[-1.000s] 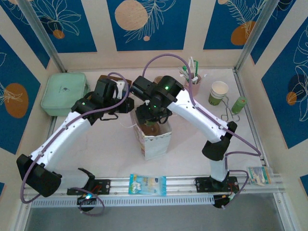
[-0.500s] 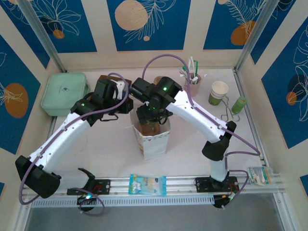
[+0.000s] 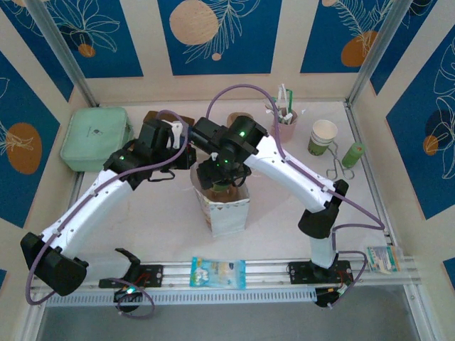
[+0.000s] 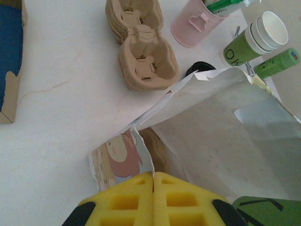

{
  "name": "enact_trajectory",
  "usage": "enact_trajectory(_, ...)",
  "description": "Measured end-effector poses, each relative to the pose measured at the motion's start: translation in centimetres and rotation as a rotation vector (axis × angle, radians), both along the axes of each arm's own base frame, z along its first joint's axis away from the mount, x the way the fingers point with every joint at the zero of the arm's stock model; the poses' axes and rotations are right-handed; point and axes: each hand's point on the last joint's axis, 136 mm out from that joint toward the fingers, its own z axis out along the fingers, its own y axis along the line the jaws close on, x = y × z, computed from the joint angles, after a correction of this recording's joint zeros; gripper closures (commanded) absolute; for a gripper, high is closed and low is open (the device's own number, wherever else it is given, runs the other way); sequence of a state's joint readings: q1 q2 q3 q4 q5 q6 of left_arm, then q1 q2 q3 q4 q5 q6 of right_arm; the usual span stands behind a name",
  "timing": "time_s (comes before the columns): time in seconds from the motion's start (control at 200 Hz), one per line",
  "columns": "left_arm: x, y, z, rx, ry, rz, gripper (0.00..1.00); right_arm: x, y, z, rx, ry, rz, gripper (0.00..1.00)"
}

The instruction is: Pack the takeout coffee

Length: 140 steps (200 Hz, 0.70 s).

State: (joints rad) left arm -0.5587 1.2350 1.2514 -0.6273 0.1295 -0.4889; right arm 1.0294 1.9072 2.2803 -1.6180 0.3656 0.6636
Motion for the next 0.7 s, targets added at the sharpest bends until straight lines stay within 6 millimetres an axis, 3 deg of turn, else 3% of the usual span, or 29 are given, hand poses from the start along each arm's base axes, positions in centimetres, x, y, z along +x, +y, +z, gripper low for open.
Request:
enact_trajectory(0.275, -0.1, 0.1, 0.2, -0.014, 0.005, 0.018, 0.92, 2.0, 0.1, -1.1, -0.08, -0.082, -0.048, 0.73)
enact_trajectory(0.415, -0.1, 0.2, 0.2, -0.014, 0.007, 0.024, 0.92, 2.4, 0.0, -0.6, -0.078, -0.109, -0.064, 0.73)
enact_trajectory(0.56, -0.1, 0.2, 0.2, -0.015, 0.007, 0.024, 0.91, 1.8, 0.5, -0.5, -0.051, -0.081, -0.045, 0.73)
enact_trajectory(0.7, -0.1, 0.2, 0.2, -0.015, 0.008, 0.025, 0.91, 0.5, 0.7, -1.6, -0.063, -0.015, -0.015, 0.73)
